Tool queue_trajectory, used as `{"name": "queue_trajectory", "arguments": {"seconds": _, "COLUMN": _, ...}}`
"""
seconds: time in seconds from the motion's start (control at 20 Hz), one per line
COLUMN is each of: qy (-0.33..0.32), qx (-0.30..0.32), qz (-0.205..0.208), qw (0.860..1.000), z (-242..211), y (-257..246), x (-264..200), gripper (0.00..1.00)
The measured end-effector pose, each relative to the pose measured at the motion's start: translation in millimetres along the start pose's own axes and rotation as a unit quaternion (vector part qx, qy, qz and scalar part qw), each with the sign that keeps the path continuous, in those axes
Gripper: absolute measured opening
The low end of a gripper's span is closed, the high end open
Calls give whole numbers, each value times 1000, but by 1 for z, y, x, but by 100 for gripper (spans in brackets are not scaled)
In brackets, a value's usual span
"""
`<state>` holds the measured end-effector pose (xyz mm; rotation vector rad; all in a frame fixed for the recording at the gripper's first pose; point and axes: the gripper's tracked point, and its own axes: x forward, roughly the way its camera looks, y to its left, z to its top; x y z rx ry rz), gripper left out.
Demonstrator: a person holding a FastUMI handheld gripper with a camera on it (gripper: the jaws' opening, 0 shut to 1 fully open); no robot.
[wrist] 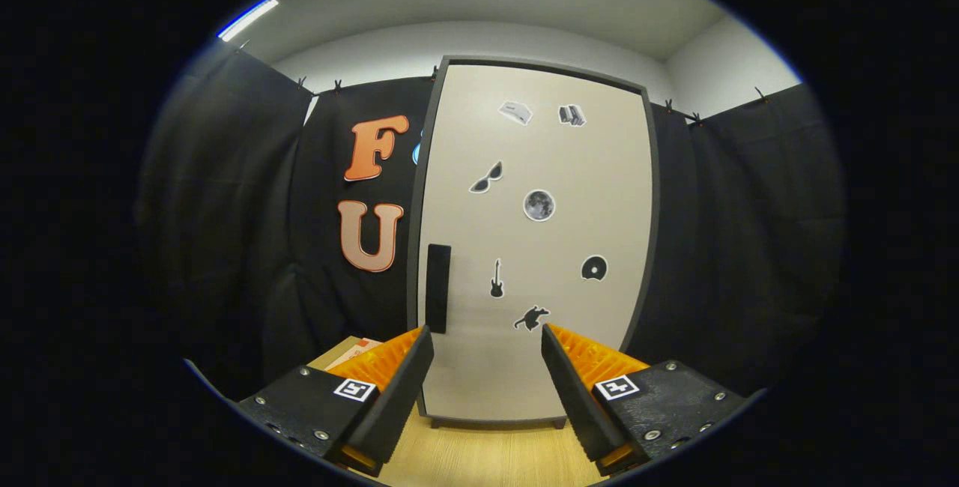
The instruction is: Open the shoe cabinet door, grab the shoes and put them into the shoe cabinet, then close the shoe cabinet door.
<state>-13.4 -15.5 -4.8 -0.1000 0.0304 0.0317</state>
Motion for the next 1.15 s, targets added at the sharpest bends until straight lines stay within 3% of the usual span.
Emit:
{"name": "queue_trajectory", "arguments": {"seconds": 0.45, "qy": 3, "qx": 30, "qz": -42, "qw": 999, "z": -10, "y": -32, "x": -75, "gripper": 92}}
{"name": "queue_trajectory", "arguments": {"seconds": 1.15, "qy": -7, "qx": 29, "qz": -53, "qw": 998, "z": -7, "y": -36, "x": -98, "gripper": 93}}
